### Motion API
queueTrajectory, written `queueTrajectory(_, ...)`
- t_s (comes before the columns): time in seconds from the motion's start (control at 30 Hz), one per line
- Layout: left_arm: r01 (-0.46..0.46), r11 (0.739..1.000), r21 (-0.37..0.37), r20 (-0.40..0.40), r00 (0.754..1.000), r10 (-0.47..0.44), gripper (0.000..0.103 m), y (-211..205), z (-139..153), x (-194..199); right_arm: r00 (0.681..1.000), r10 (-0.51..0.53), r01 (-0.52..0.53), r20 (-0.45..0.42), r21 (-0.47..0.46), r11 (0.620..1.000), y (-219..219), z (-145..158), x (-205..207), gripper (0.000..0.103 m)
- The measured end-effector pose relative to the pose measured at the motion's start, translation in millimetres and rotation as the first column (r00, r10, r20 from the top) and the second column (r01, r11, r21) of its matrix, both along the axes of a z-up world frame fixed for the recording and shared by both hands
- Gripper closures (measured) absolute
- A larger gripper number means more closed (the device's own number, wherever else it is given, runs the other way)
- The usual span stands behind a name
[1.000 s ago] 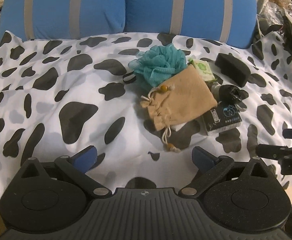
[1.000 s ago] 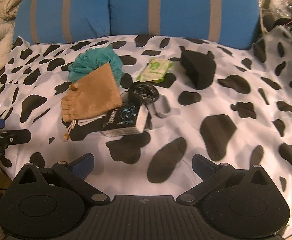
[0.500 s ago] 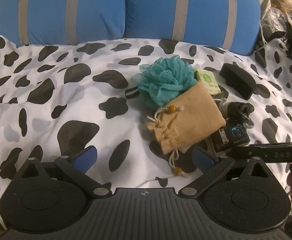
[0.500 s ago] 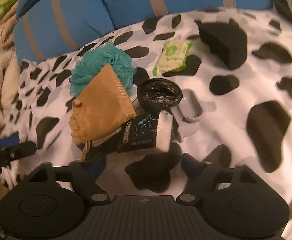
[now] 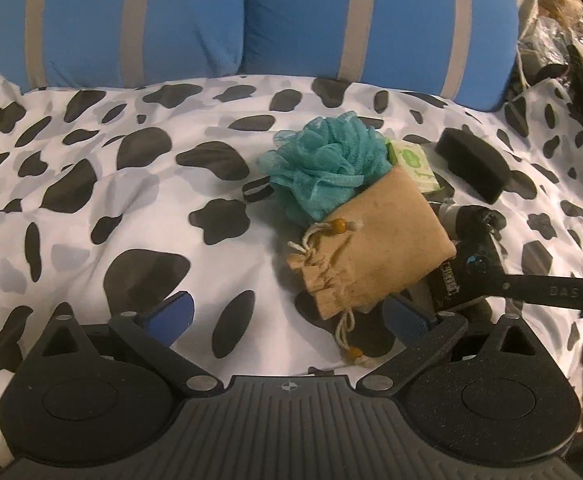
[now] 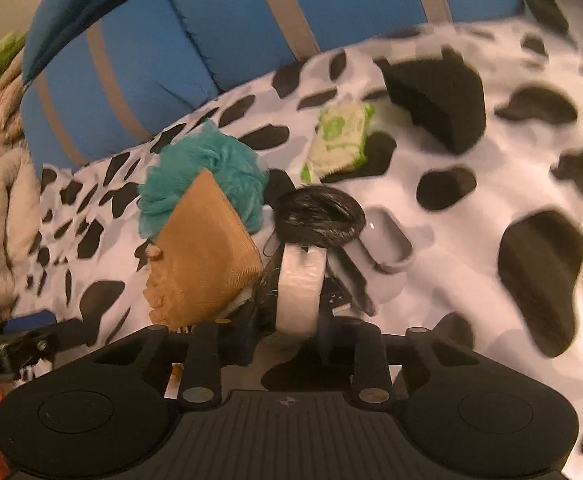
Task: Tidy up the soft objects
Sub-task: 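Grasp the tan drawstring pouch by its neck with the left tool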
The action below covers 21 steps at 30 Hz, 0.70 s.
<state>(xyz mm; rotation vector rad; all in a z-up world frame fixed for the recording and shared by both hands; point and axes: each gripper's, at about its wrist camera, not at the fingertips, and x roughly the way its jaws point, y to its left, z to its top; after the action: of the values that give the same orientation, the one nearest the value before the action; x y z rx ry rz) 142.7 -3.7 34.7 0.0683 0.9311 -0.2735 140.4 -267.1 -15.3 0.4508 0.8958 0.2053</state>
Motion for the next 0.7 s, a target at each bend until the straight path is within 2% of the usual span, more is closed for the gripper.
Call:
queueTrajectory(0.17, 0.025, 1.0, 0.002, 0.0, 1.0, -0.025, 0.0, -6, -2, 0, 0.995, 0.078, -0.065, 0.058, -0.203, 0.977, 11, 34, -15, 0.077)
queueTrajectory(0.3, 0.037, 0.999, -0.013, -0.003, 0.999, -0.038, 0.0, -10, -4, 1, 0.994, 0.103, -0.087, 0.03, -0.335, 0.938, 13, 46, -20, 0.077)
queueTrajectory(0.37, 0.045, 0.999, -0.019, 0.0, 0.999, -0.045, 0.0, -12, -4, 2, 0.994, 0.106, -0.1, -0.003, -0.349, 0.932, 12, 42, -19, 0.077)
queueTrajectory(0.5, 0.06, 0.998, -0.008, -0.005, 0.998, -0.06, 0.0, -19, -8, 7, 0.992, 0.116, -0.125, -0.048, -0.315, 0.941, 9, 26, -15, 0.077)
queueTrajectory(0.7, 0.1, 0.995, 0.027, 0.004, 0.995, -0.101, 0.0, -30, -15, 17, 0.991, 0.125, -0.137, -0.058, -0.319, 0.938, 16, 10, -12, 0.077)
